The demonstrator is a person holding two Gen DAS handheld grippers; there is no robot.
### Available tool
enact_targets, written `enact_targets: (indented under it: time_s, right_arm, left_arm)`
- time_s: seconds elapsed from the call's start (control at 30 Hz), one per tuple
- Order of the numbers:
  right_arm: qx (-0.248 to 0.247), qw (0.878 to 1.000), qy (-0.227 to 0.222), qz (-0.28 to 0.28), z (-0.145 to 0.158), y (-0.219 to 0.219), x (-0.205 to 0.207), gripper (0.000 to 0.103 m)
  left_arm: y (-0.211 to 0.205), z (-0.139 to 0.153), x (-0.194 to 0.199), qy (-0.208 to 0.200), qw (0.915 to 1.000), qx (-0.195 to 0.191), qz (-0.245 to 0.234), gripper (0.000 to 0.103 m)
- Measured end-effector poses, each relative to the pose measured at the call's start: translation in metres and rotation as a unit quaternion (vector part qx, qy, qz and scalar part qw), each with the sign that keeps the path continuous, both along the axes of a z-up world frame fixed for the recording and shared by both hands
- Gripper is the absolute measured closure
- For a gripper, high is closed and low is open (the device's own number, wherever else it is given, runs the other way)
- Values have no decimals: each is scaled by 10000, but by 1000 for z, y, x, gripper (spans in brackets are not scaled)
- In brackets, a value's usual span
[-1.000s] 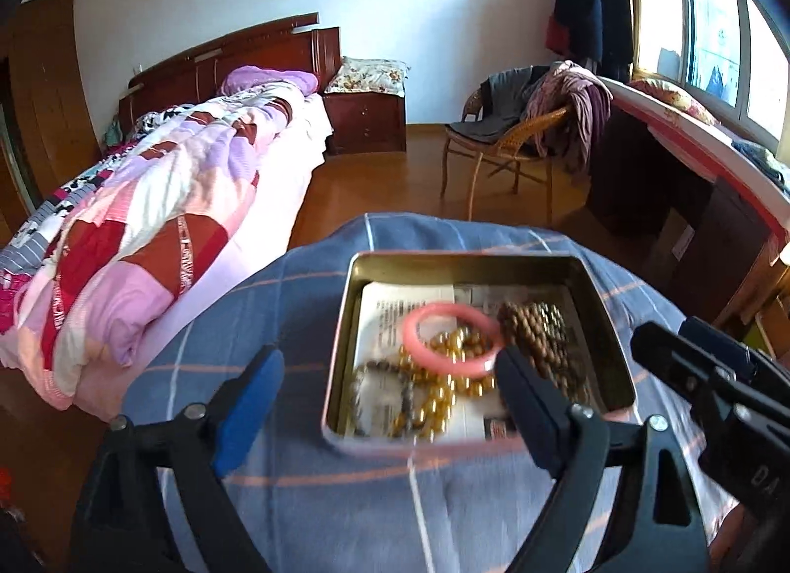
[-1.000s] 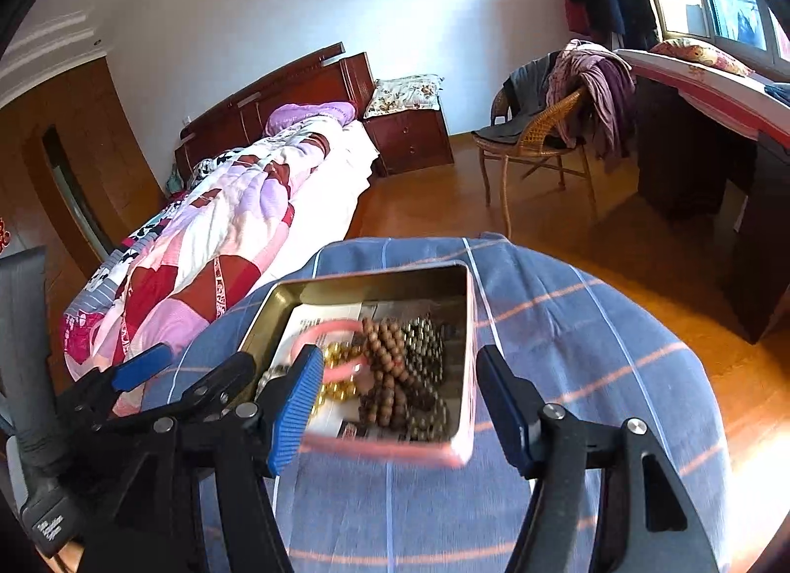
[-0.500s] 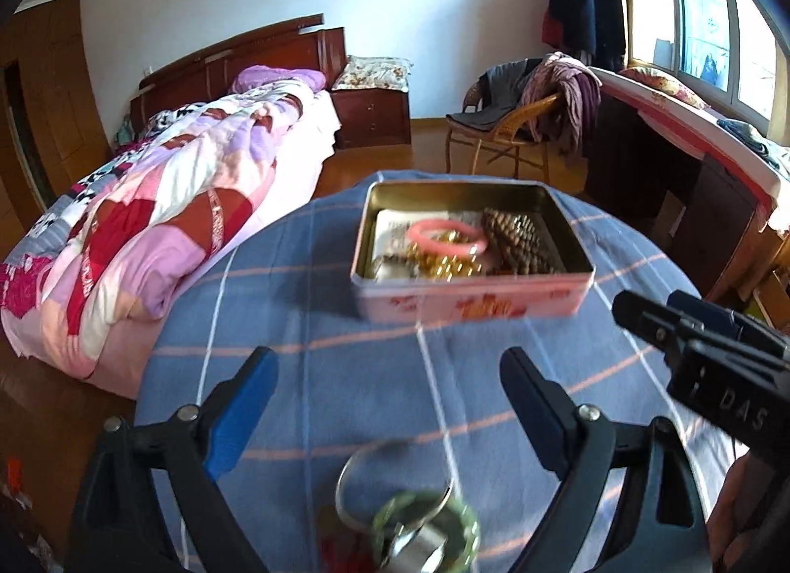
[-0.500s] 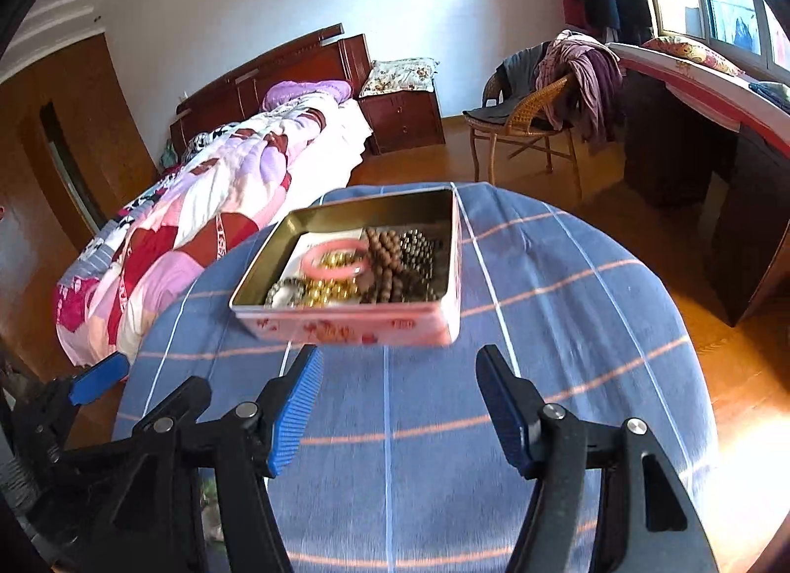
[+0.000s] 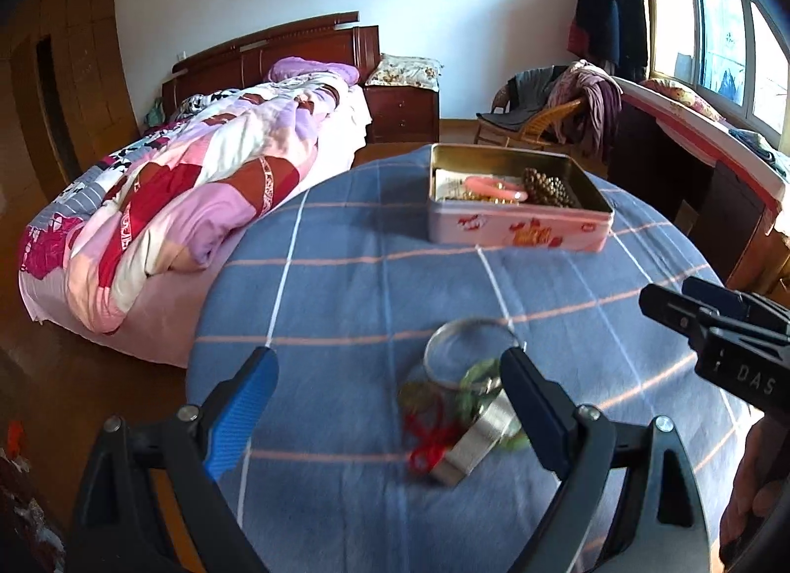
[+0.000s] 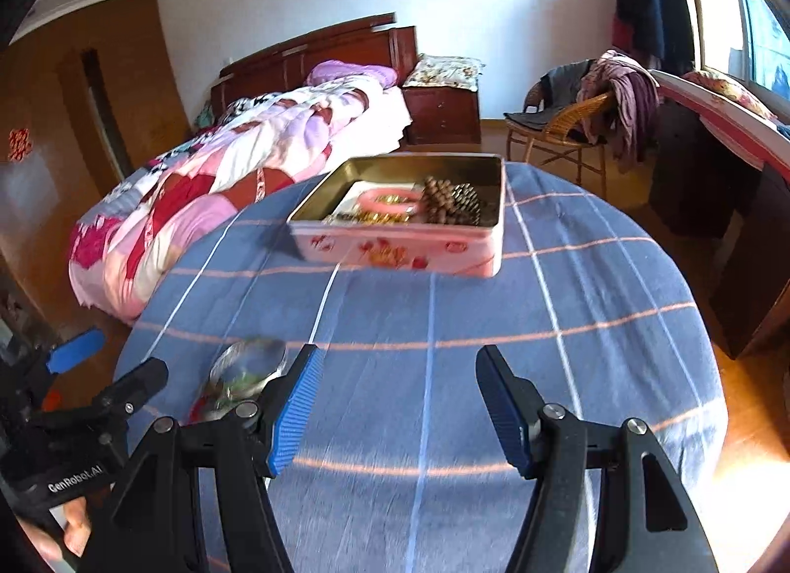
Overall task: Organize jewelry
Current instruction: 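Move both tools back over the remaining jewelry on the tablecloth, then grasp the silver watch with the left tool while the right tool grasps the silver bangle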
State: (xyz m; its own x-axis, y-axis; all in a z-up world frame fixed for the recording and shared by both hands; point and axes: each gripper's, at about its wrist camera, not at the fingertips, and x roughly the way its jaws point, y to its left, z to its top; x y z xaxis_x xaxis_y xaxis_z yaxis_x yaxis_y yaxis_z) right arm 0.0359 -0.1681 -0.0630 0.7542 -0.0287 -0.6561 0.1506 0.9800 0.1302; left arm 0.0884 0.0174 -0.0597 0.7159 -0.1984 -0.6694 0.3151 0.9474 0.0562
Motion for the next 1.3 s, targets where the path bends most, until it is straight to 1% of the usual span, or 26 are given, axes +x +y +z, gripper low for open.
enact_targets:
  time_s: [0.1, 0.3, 0.43, 0.5, 0.57, 0.6, 0.67, 0.73, 0.8, 0.83, 0.87, 0.9, 0.93, 0.97, 1.0, 1.07, 1.17, 1.3]
  right_arm:
    - [-113, 9999, 66, 88, -6, 7, -5, 38]
    - [-130, 9996, 95, 233, -10, 12, -16, 38]
    - [-77, 9995, 84, 301, -10, 16, -20, 38]
    - [-88, 9994, 87, 334, -9, 18, -20, 38]
    - [-118, 9993, 92, 339, -9, 19, -20, 38]
    - [-112, 9993, 99, 329, -10, 19, -20, 38]
    - [-29, 9994, 130, 305, -11, 18, -19, 38]
    - [51, 9994, 159, 300, -12, 16, -18, 38]
    - [58, 9994, 166, 293, -12, 15, -18, 38]
    - [50, 9994, 156, 288, -12, 15, -18, 38]
    - [50, 9995, 149, 285, -12, 15, -18, 38]
    - [61, 9995, 154, 284, -12, 14, -18, 38]
    - [83, 9994, 159, 282, -12, 14, -17, 38]
    - [98, 9994, 164, 281, -12, 13, -17, 38]
    - [114, 9994, 181, 285, -13, 14, -16, 38]
    - [132, 9993, 203, 286, -15, 14, -16, 38]
    - [141, 9993, 204, 274, -15, 12, -16, 38]
    - [185, 9993, 192, 265, -14, 11, -15, 38]
  left_arm:
    - [5, -7, -7, 19, 10000, 78, 10, 10]
    - [11, -19, -21, 114, 9997, 6, -236, 10]
    - [9, -30, -22, 312, 9987, -48, -400, 11]
    - [7, -34, -21, 409, 9981, -85, -462, 16]
    - [3, -39, -19, 521, 9971, -103, -541, 25]
    - [1, -40, -18, 541, 9968, -122, -578, 27]
    - [-3, -44, -13, 614, 9961, -189, -605, 36]
    - [-6, -50, -9, 816, 9943, -264, -636, 38]
    - [-7, -53, -8, 887, 9934, -331, -654, 39]
    - [-8, -56, -9, 916, 9931, -305, -665, 44]
    - [-9, -58, -10, 913, 9935, -216, -650, 51]
    - [-10, -58, -12, 839, 9943, -132, -652, 54]
    - [-11, -58, -13, 830, 9940, -124, -695, 62]
    - [-10, -57, -14, 863, 9932, -200, -757, 73]
    - [-10, -56, -14, 882, 9929, -233, -763, 77]
    - [-9, -55, -15, 879, 9929, -275, -758, 80]
    - [-6, -49, -19, 813, 9919, -424, -884, 85]
    - [0, -31, -24, 595, 9912, -652, -990, 85]
